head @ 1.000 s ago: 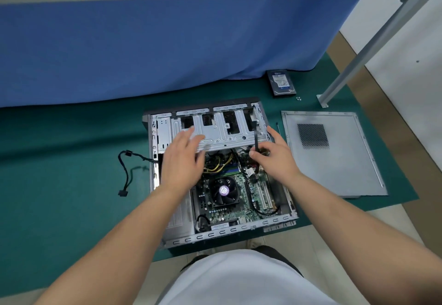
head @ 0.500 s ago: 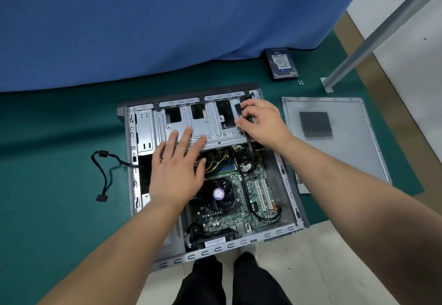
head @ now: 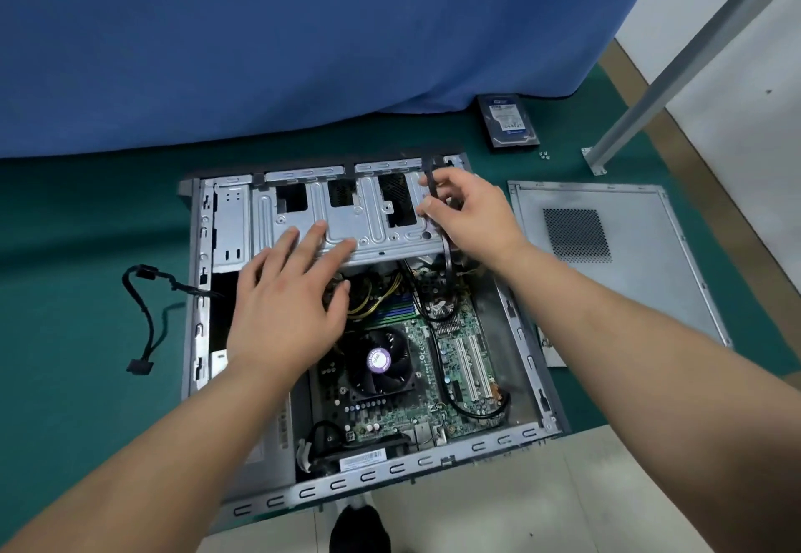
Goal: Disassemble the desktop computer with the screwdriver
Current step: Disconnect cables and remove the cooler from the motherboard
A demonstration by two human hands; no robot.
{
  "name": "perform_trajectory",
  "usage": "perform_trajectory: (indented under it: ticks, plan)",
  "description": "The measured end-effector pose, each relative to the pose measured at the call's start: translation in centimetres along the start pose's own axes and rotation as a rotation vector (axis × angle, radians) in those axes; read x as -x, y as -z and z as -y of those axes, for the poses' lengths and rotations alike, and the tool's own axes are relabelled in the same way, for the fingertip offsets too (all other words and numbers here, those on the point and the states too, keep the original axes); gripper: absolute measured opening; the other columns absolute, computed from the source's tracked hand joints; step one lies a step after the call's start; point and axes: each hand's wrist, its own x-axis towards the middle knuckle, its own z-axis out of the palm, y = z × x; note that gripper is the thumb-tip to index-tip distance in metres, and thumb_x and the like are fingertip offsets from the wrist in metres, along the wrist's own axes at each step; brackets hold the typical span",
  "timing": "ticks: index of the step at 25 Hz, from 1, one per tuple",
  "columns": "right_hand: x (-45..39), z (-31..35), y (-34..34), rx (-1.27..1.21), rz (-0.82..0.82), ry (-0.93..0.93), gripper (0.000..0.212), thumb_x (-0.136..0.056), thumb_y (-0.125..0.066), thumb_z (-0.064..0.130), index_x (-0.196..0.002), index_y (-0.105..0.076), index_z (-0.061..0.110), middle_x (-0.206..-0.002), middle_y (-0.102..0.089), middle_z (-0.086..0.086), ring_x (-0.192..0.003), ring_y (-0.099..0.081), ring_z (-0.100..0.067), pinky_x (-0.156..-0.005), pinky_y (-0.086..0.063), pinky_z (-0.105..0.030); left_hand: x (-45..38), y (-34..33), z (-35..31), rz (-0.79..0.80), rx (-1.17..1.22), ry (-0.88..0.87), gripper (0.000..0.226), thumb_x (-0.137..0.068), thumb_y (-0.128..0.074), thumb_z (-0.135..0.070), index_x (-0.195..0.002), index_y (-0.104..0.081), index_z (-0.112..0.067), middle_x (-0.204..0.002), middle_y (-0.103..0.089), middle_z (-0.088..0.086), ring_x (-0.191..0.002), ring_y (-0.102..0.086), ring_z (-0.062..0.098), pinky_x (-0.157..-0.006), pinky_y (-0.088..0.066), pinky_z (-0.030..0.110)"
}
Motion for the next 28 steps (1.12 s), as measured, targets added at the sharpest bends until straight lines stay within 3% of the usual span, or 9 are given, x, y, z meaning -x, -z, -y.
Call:
perform_trajectory:
  ticks: [3,4,6,11,15,18,20,23,28]
  plan:
    - [0.1,-0.3,-0.1,-0.04,0.025,0.015,0.013,-0.097,-0.059,0.039,-0.102,-0.065,0.029,-0.075,-0.076,0.012,-0.06,-0.062,-0.004,-0.077,-0.053,-0.032,0.0,-0.2,0.1,-0.011,0.002,0.002,0.056,-0.097,-0.032,-0.055,-0.153,-0.034,-0.05,-0.166,-0.032,-0.012,-0.153,-0.026,0.019,-0.117,-0.02,0.044]
    - [0.1,-0.3,-0.1,-0.026,0.016,0.02,0.017,-0.097,-0.056,0.044,-0.1,-0.065,0.029,-0.074,-0.076,0.013,-0.05,-0.054,-0.003,-0.062,-0.047,-0.025,-0.1,-0.2,0.1,-0.009,0.008,0.003,0.056,-0.096,-0.033,-0.055,-0.153,-0.033,-0.051,-0.166,-0.031,-0.013,-0.153,-0.025,0.018,-0.117,-0.02,0.045]
    - [-0.1,-0.1,-0.1,-0.011,-0.005,0.011,0.023,-0.099,-0.052,0.049,-0.095,-0.065,0.03,-0.073,-0.076,0.013,-0.042,-0.046,-0.004,-0.052,-0.04,-0.025,-0.1,-0.3,0.2,-0.008,0.024,0.008,0.055,-0.098,-0.039,-0.053,-0.152,-0.033,-0.052,-0.166,-0.031,-0.014,-0.154,-0.025,0.017,-0.118,-0.022,0.046]
    - [-0.5,0.5,-0.2,0.035,-0.011,0.017,0.018,-0.101,-0.053,0.042,-0.091,-0.062,0.029,-0.068,-0.074,0.013,-0.048,-0.053,-0.002,-0.063,-0.041,-0.03,-0.2,0.0,0.1,-0.008,0.049,0.008,0.055,-0.099,-0.048,-0.048,-0.151,-0.033,-0.054,-0.166,-0.028,-0.018,-0.154,-0.022,0.015,-0.119,-0.021,0.046]
    - [-0.6,-0.3,-0.2,0.149,-0.001,0.069,0.016,-0.102,-0.051,0.041,-0.092,-0.057,0.03,-0.072,-0.074,0.017,-0.068,-0.06,-0.004,-0.082,-0.047,-0.035,-0.1,-0.1,0.0,-0.021,0.064,0.001,0.055,-0.098,-0.051,-0.047,-0.151,-0.035,-0.053,-0.165,-0.03,-0.018,-0.154,-0.022,0.014,-0.12,-0.02,0.047]
    - [-0.7,-0.4,-0.3,0.367,-0.041,0.211,0.014,-0.102,-0.05,0.045,-0.094,-0.056,0.035,-0.099,-0.066,0.016,-0.099,-0.056,-0.014,-0.096,-0.043,-0.04,0.5,0.6,-0.6,-0.127,0.084,-0.125,0.044,-0.097,-0.051,-0.042,-0.14,-0.055,-0.042,-0.151,-0.051,-0.012,-0.145,-0.038,0.019,-0.115,-0.032,0.048]
    - [-0.8,-0.3,-0.3,0.417,0.001,0.263,0.016,-0.102,-0.051,0.046,-0.1,-0.061,0.035,-0.126,-0.063,0.017,-0.119,-0.054,-0.015,-0.11,-0.037,-0.044,1.1,1.0,-1.2,-0.168,0.101,-0.318,0.037,-0.094,-0.052,-0.037,-0.128,-0.067,-0.031,-0.128,-0.063,-0.009,-0.125,-0.055,0.021,-0.101,-0.047,0.045]
    - [-0.9,-0.3,-0.5,0.442,0.067,0.235,0.012,-0.102,-0.05,0.049,-0.096,-0.057,0.042,-0.15,-0.049,0.023,-0.14,-0.043,-0.01,-0.124,-0.018,-0.052,1.5,0.5,-3.6,0.09,0.111,-0.414,0.041,-0.096,-0.043,-0.046,-0.132,-0.061,-0.039,-0.123,-0.063,-0.018,-0.115,-0.061,0.013,-0.091,-0.055,0.038]
    - [-1.0,-0.3,-0.3,0.481,0.111,0.235,0.014,-0.102,-0.048,0.049,-0.099,-0.059,0.041,-0.16,-0.036,0.023,-0.155,-0.019,-0.013,-0.125,-0.005,-0.05,-1.9,-3.0,-8.3,0.33,0.004,-0.406,0.055,-0.096,-0.053,-0.058,-0.144,-0.05,-0.032,-0.138,-0.057,-0.005,-0.132,-0.049,0.022,-0.108,-0.043,0.039]
